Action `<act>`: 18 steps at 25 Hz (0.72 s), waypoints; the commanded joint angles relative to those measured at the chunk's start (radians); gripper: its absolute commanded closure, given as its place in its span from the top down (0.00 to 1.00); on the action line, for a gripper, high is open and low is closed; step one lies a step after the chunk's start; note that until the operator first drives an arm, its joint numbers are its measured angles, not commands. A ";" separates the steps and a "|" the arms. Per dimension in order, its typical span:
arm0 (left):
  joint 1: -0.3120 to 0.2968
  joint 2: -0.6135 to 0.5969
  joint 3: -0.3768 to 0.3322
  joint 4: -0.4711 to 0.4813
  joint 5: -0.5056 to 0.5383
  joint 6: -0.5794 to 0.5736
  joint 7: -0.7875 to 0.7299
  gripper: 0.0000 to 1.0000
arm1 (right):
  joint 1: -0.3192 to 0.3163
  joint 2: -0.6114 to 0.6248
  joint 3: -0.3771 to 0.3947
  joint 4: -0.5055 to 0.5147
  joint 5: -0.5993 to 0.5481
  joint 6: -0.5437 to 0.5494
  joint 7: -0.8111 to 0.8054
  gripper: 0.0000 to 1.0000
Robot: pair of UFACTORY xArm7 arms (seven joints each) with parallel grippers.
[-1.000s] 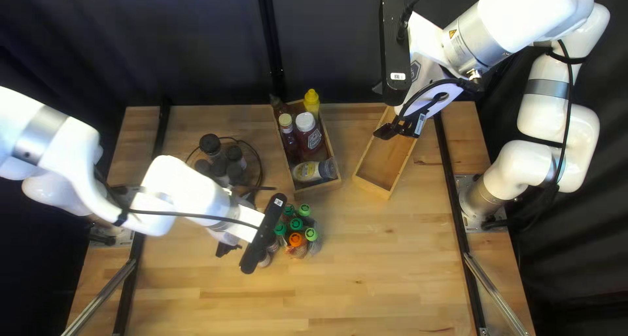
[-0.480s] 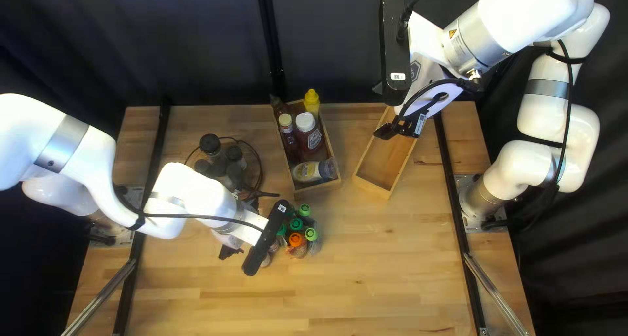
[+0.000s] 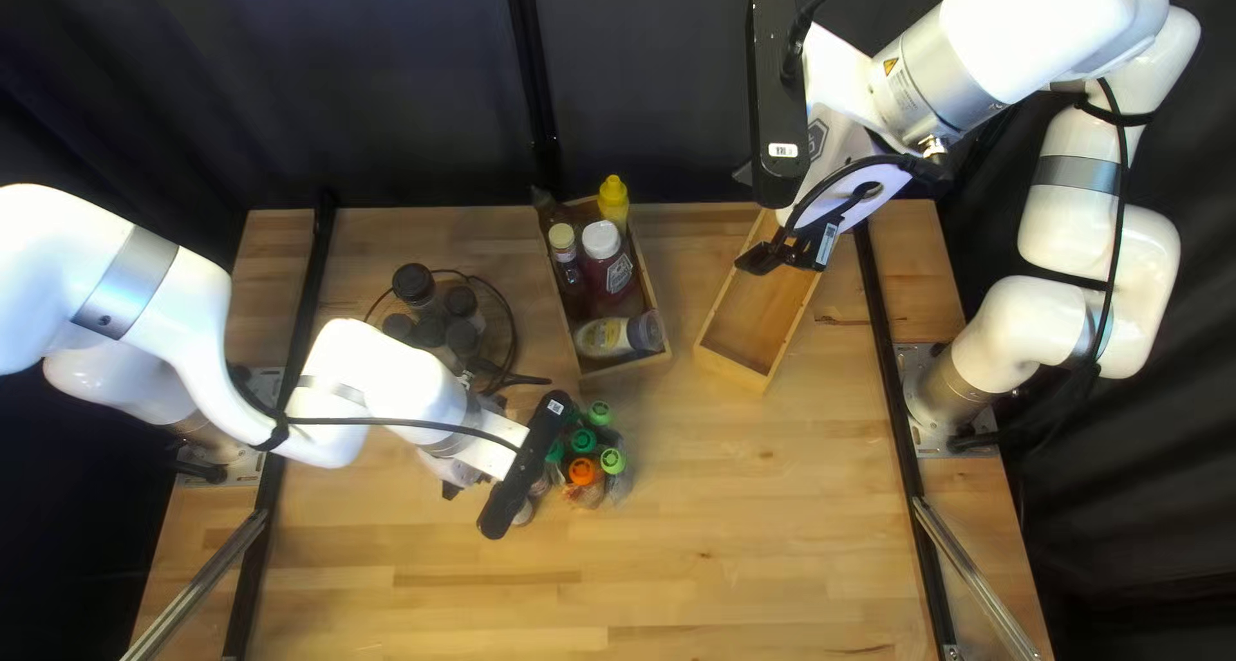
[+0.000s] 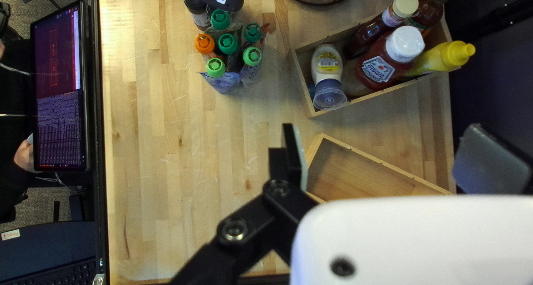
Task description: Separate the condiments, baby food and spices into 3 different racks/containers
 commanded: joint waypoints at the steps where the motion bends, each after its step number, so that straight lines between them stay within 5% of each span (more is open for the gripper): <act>1: 0.014 -0.117 -0.010 -0.019 0.046 0.111 -0.045 0.00 | 0.000 0.000 0.000 0.000 0.000 0.000 0.000 1.00; 7: 0.049 -0.241 -0.017 -0.047 0.109 0.231 -0.096 0.00 | 0.000 0.000 0.000 0.000 0.000 0.000 0.000 1.00; 18: 0.105 -0.292 -0.009 -0.090 0.200 0.273 -0.127 0.00 | 0.000 0.000 0.000 0.000 0.000 0.000 0.000 1.00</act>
